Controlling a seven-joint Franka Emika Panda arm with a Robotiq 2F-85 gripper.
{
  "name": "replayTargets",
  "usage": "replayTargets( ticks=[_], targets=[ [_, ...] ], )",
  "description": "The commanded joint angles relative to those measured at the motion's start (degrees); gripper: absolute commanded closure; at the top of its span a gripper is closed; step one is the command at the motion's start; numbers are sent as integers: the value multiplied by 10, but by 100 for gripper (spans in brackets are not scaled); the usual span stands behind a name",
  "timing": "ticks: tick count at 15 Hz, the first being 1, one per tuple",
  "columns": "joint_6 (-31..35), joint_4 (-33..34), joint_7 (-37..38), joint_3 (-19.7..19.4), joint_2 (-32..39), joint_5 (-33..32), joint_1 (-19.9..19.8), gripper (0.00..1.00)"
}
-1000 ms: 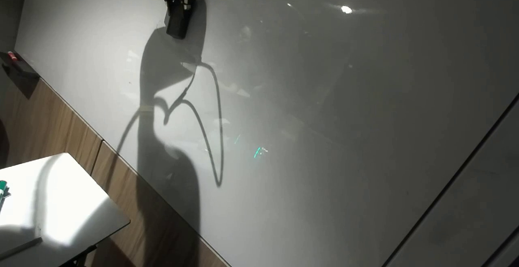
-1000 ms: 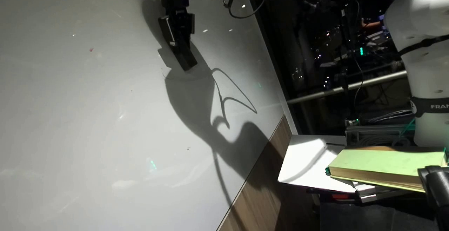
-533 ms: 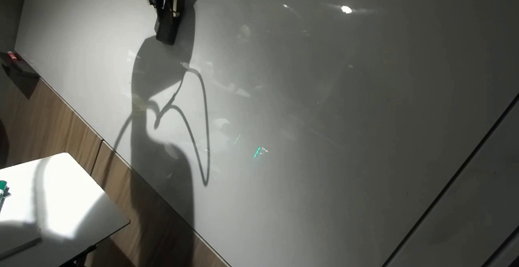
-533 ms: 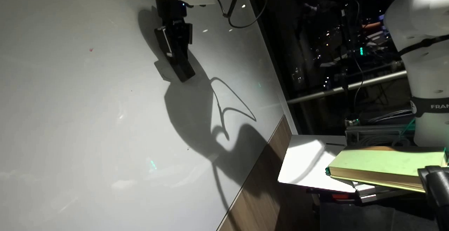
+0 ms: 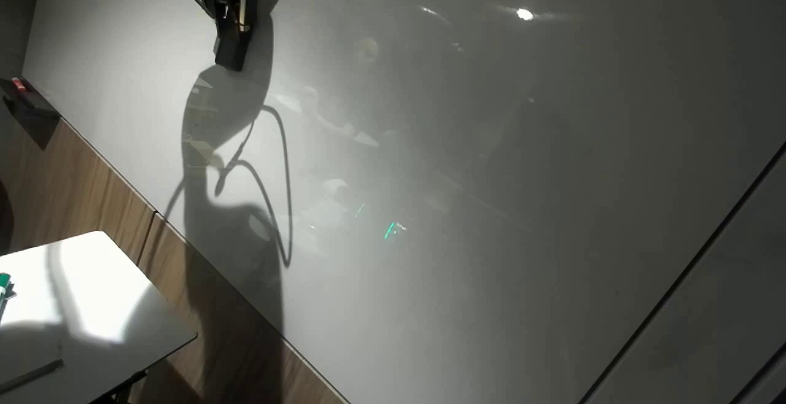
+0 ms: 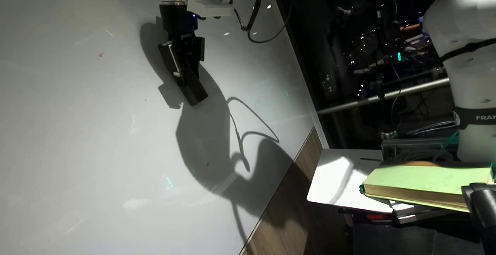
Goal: Use the duster to erase the writings on the whiteboard
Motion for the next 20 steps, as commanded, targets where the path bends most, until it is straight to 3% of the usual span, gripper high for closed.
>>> replayTargets(
  ticks=[1, 7, 12, 14, 16, 17, 20],
  targets=[
    [55, 29, 13, 6, 42, -24, 10, 70],
    [74, 33, 4, 2, 58, -34, 17, 70],
    [80, 48, -23, -20, 78, -39, 0, 70],
    [79, 5, -54, -36, 59, -2, -4, 70],
    [67, -79, -106, -56, 4, 65, -2, 70],
    [50, -148, -111, -52, -62, 93, 10, 70],
    [25, -239, -165, -71, -128, 143, 13, 70]
  ],
)
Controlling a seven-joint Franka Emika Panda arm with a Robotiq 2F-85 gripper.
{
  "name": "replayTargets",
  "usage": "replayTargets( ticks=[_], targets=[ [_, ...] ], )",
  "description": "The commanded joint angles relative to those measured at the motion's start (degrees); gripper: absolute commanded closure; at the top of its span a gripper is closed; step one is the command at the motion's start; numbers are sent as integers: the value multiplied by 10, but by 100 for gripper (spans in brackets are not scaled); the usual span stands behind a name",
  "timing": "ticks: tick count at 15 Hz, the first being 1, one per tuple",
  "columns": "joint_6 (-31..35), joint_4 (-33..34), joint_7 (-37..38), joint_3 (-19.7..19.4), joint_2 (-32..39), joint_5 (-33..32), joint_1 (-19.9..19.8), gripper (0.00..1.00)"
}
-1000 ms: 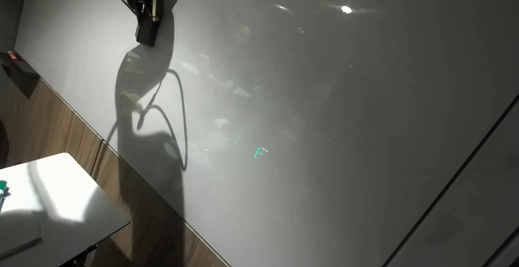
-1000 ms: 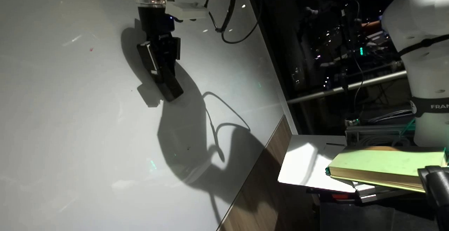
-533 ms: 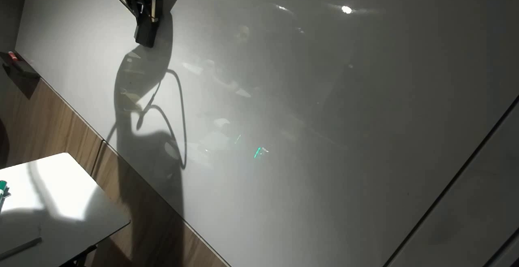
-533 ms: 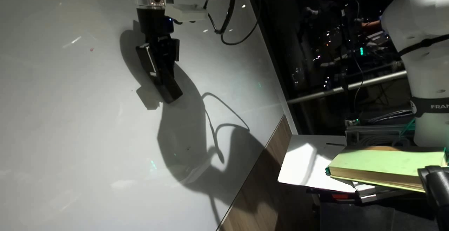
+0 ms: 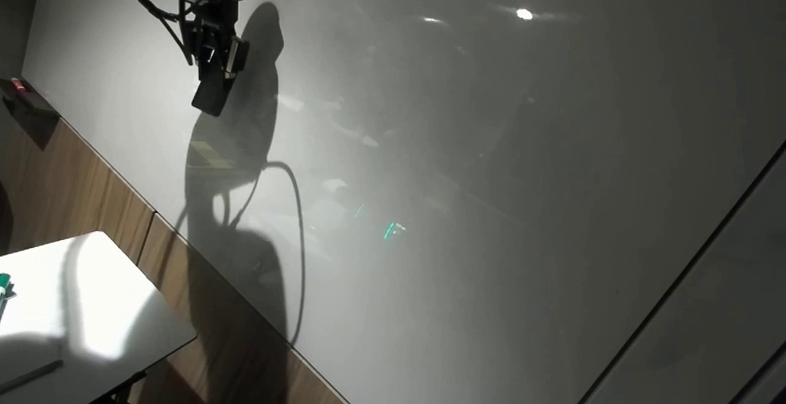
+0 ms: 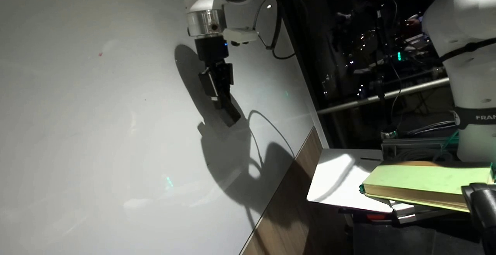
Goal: Use the duster to erase the writings on the whiteboard
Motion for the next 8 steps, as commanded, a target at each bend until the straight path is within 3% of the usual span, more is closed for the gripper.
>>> replayTargets(
  ticks=[1, 5, 8],
  targets=[
    [-12, -143, -62, -18, -126, 59, 6, 70],
    [-34, -278, -102, -33, -244, 76, 7, 70],
    [-21, -358, -116, -46, -282, 50, -15, 70]
  ],
)
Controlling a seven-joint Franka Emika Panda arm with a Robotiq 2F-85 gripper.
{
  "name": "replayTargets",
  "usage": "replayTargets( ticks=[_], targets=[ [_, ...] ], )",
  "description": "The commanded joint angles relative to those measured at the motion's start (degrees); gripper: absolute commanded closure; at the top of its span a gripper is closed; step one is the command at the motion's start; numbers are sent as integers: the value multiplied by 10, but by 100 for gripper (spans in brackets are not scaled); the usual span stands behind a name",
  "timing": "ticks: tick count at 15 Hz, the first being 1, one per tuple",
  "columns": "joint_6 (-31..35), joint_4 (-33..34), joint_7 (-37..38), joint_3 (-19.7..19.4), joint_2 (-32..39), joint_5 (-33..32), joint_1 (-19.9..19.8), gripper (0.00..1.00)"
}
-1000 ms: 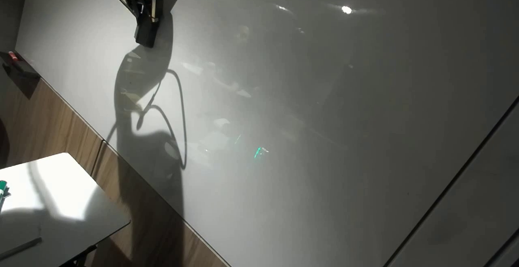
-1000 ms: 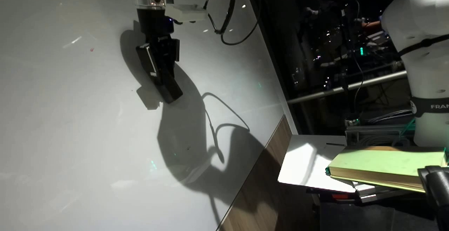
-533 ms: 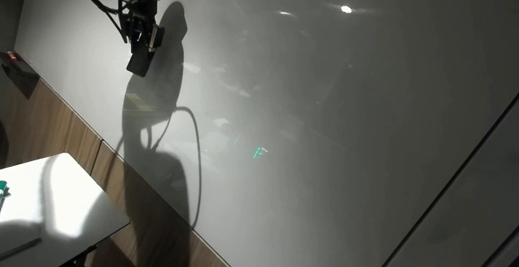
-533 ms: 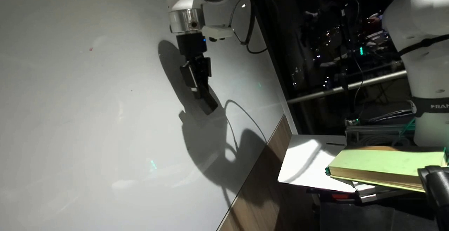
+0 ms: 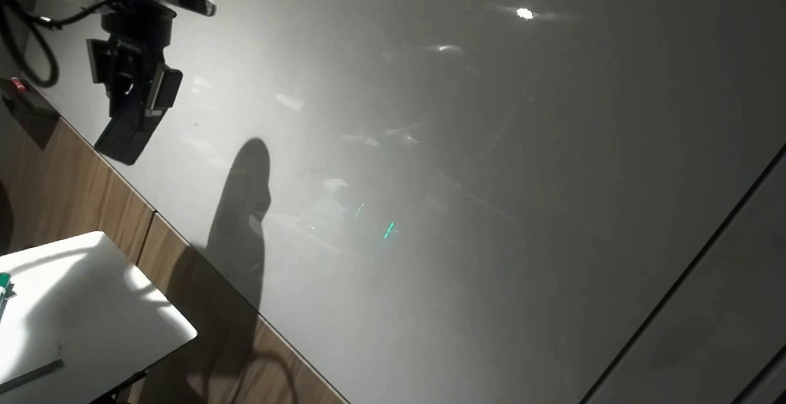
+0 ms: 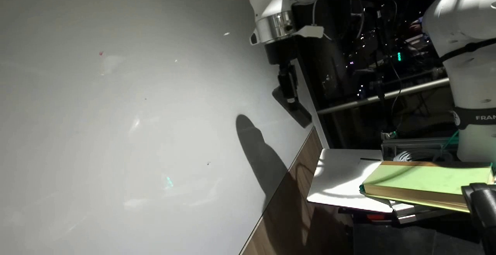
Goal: Use the duster to erase the writings on the whiteboard
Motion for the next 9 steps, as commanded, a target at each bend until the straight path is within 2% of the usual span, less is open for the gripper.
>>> replayTargets(
  ticks=[1, 2, 5, 9],
  targets=[
    [15, -97, -34, -24, -58, -15, -22, 70],
    [2, -56, -38, -26, -12, -20, -33, 70],
    [21, -78, -47, -30, 12, -27, -46, 70],
    [54, -78, -36, -26, 90, -33, -57, 70]
  ],
)
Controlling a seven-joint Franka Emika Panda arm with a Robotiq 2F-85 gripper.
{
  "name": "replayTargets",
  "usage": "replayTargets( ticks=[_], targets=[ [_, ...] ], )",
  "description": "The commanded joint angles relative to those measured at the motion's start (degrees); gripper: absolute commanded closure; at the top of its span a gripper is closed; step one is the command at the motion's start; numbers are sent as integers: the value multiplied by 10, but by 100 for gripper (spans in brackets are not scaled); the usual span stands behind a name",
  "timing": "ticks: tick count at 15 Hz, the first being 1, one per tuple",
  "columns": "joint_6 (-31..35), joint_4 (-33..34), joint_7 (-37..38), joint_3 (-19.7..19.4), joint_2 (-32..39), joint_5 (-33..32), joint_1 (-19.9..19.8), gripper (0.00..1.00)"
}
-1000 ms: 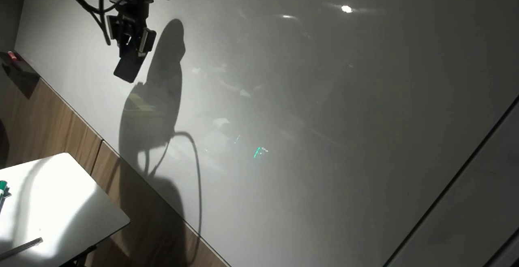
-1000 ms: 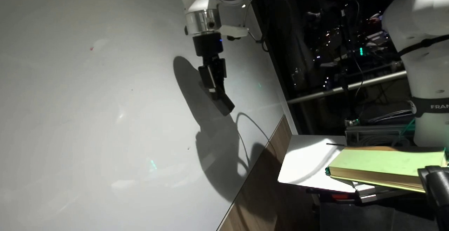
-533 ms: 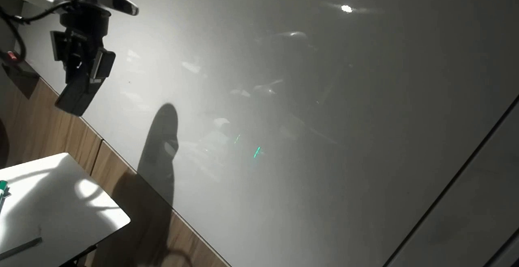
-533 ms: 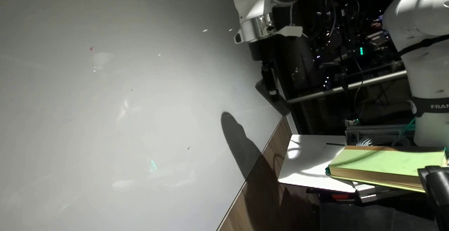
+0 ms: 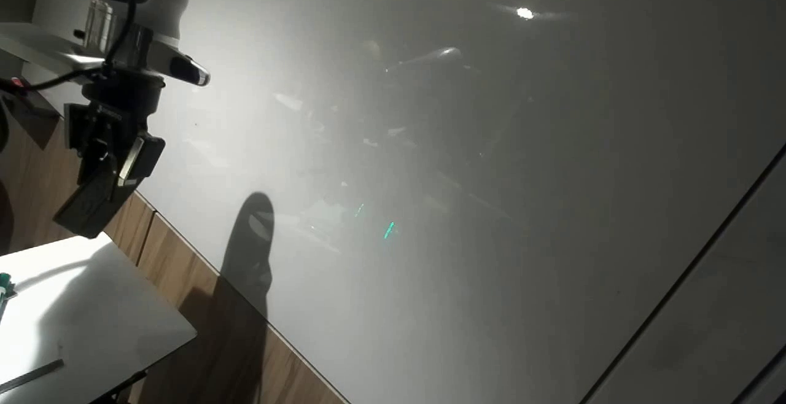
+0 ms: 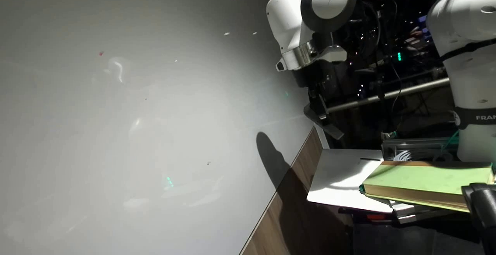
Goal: Use the duster to erase the writings on the whiteboard
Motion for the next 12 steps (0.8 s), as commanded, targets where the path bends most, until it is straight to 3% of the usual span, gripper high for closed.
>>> replayTargets(
  ticks=[1, 7, 12],
  targets=[
    [48, 0, 1, -2, 83, -15, -10, 70],
    [133, 0, 14, -4, 212, -47, -26, 70],
    [185, 2, 21, -9, 273, -60, -28, 70]
  ],
)
